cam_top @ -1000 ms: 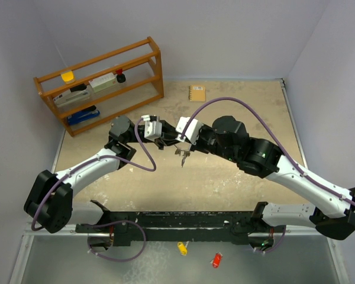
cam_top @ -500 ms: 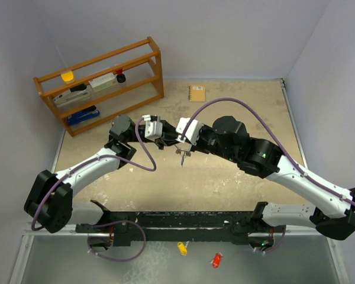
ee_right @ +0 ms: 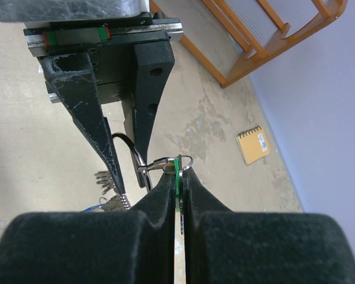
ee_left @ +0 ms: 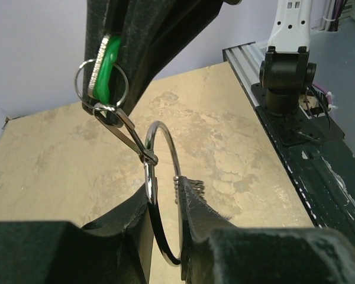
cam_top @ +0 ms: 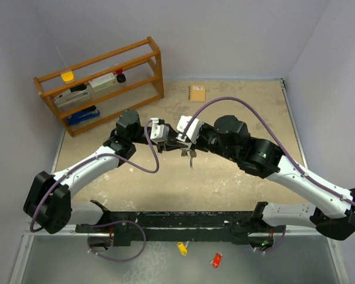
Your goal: Remove the keys from the keyring
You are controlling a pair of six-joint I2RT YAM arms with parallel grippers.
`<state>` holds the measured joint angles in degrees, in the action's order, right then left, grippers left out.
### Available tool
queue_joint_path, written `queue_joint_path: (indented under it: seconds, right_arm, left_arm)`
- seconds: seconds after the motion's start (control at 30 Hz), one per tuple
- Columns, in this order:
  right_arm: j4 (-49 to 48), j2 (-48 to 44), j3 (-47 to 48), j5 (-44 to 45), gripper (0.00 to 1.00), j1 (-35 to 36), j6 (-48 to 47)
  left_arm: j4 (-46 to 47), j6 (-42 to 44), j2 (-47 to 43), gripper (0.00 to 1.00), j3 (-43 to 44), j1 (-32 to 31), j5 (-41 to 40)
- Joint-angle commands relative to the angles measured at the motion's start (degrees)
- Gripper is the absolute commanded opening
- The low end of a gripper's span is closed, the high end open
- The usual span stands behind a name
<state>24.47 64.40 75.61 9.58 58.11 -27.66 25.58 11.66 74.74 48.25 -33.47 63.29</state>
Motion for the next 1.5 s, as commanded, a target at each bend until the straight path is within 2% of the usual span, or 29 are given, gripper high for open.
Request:
queue_joint_path:
  seconds: [0.0,0.2,0.3,0.37,0.47,0.63,0.8,1.0,1.47]
  right_arm:
    - [-4.71,-1.76,2.25,1.58,0.00,-0.01,-0.86]
    - [-4.55,-1.66,2.34,1.49,0.00,-0.01,-0.79]
    - [-4.46,-1.55,2.24,1.49,0.00,-0.01,-0.69]
    - [-4.54,-1.55,2.26,1.40,0.00,-0.01,-0.64]
    - [-4.48,-1.62,2.24,1.23,0.00,0.00,-0.70]
    - [-4.48,-1.97,2.08,0.73,0.00,0.07,-0.53]
    - [-4.55,-2.17,1.91,0.70,0.00,0.08,-0.59]
    - [-5.10,-2.82,1.34,0.70,0.00,0.05,-0.63]
    - [-2.15,-2.05,3.24,0.28,0.00,0.07,-2.08]
  left_arm:
    - [-3.26,4.07,-2.82,0.23,2.54,-0.28,1.54]
    - [-3.11,3.98,-3.97,0.41,3.30,-0.28,2.10]
    - [-2.93,4.07,-4.58,0.54,3.32,-0.28,1.85]
    - [-2.58,3.93,-4.83,0.56,3.27,-0.28,1.54]
    - [2.80,-0.39,-4.63,0.55,2.41,-0.28,-1.59]
    - [22.64,-13.90,-4.07,0.52,-2.54,-0.08,-7.81]
    - [29.09,-19.05,-1.88,0.50,-2.55,0.25,-8.44]
    - [31.54,-21.29,-0.22,0.41,-2.51,0.34,-8.04]
    - [34.21,-22.88,-0.35,0.46,-3.87,0.52,-5.10]
